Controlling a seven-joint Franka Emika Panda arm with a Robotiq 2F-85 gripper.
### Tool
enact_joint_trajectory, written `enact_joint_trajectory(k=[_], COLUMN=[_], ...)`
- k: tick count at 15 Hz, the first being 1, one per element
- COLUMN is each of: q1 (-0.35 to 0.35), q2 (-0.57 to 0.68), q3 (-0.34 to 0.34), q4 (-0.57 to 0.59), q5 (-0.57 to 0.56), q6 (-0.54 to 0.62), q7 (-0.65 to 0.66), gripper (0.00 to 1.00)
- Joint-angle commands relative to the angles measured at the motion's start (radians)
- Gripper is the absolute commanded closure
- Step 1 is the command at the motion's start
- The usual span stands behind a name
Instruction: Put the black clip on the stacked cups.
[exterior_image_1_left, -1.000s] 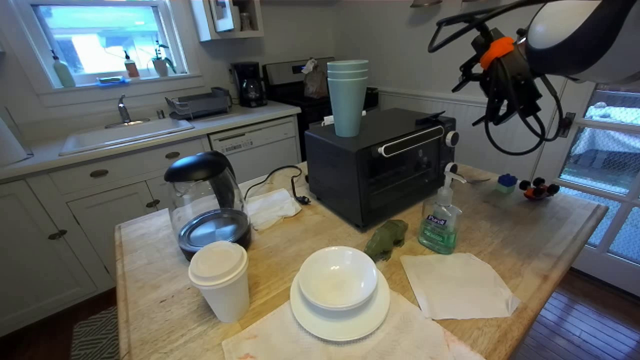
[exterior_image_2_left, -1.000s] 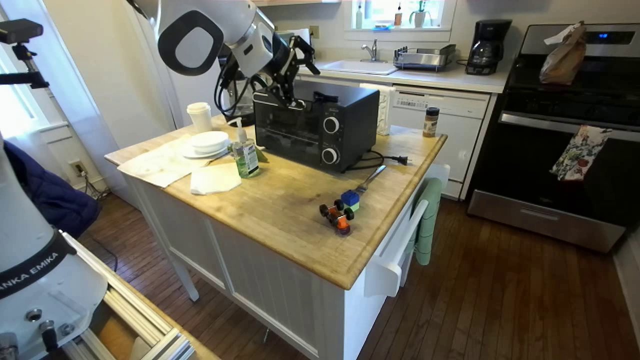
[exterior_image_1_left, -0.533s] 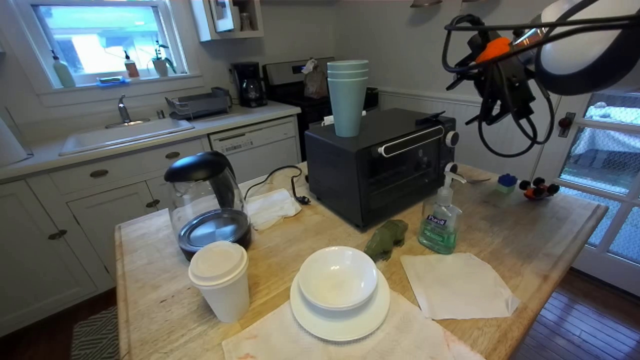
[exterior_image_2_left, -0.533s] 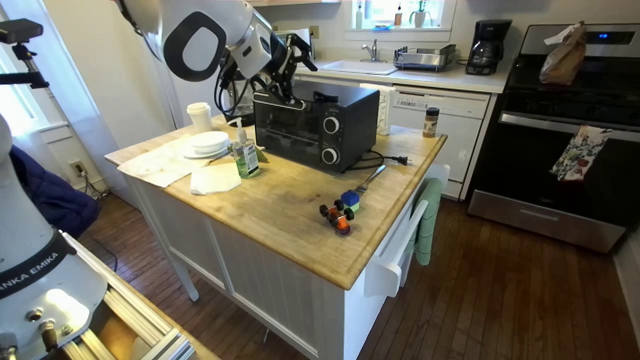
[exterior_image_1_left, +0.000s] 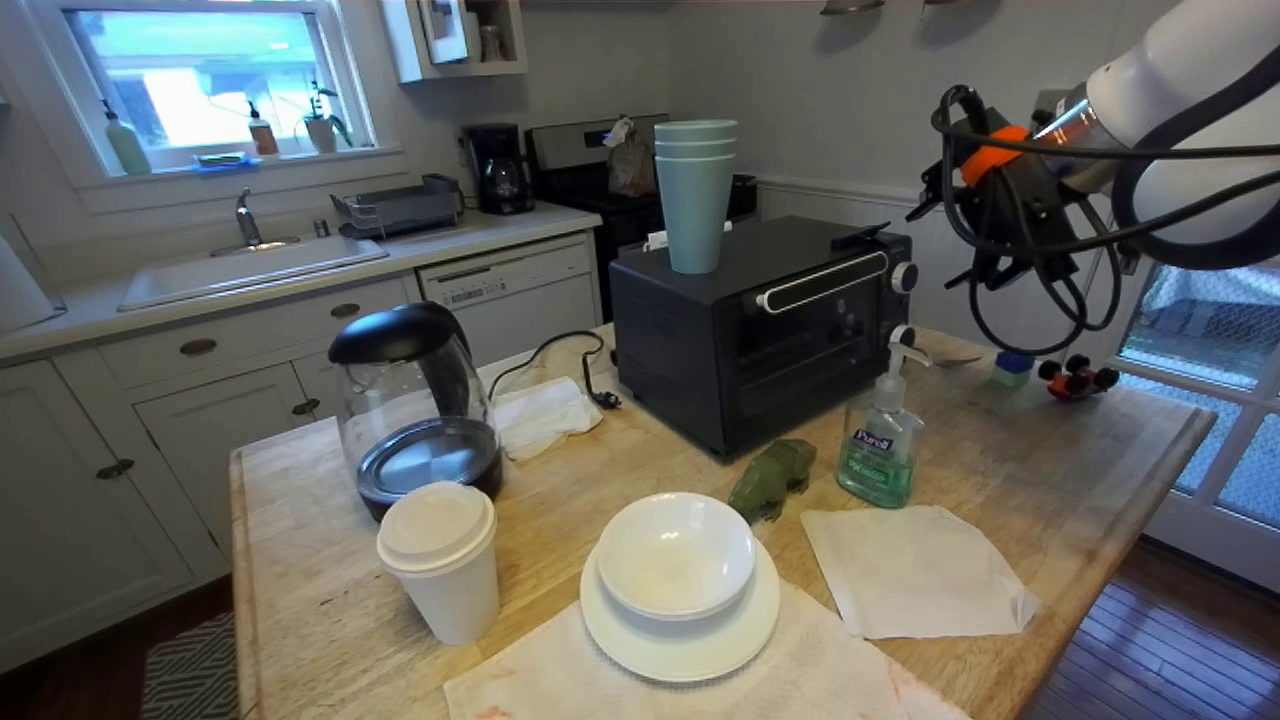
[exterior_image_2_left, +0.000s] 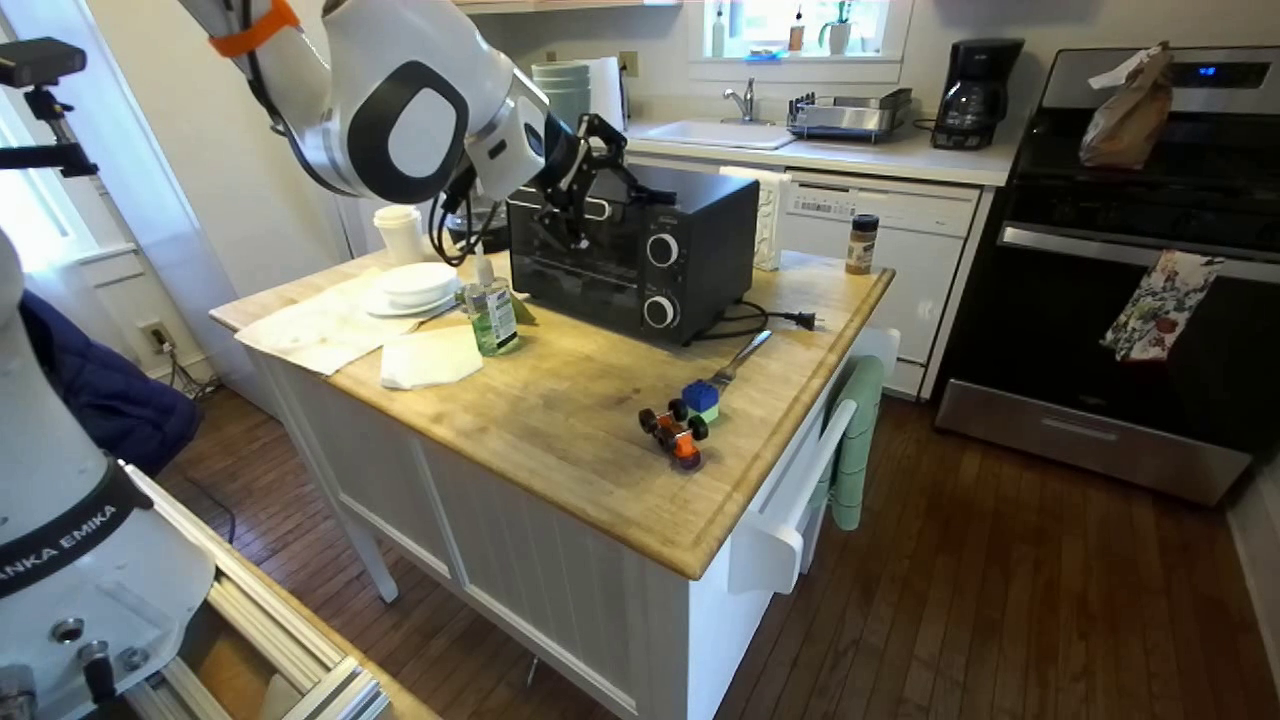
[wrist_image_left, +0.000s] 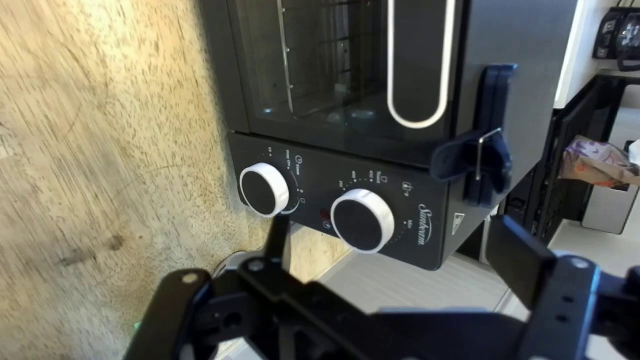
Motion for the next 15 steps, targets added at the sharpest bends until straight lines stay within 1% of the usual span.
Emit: enact_joint_trajectory(k=[1, 3, 4, 5, 7, 9, 11, 15], q1=[0.0, 0.0, -0.006, -0.009, -0.013, -0.016, -0.025, -0.052], q2=[0.002, 0.003, -0.02, -0.011, 0.009, 0.048, 0.065, 0.101], q3=[0.0, 0.0, 0.009, 0.013, 0.018, 0.015, 0.012, 0.026], q4=[0.0, 0.0, -0.005, -0.003, 0.008, 0.03, 0.044, 0.078], q5=[0.0, -0.001, -0.051, -0.074, -0.111, -0.121, -0.133, -0.171], q6=[0.0, 0.0, -0.023, 0.011, 0.038, 0.093, 0.123, 0.124], q7=[0.001, 0.002, 0.036, 0.048, 0.064, 0.069, 0.079, 0.146], gripper=[0.0, 0.0, 0.0, 0.0, 0.0, 0.0, 0.0, 0.0])
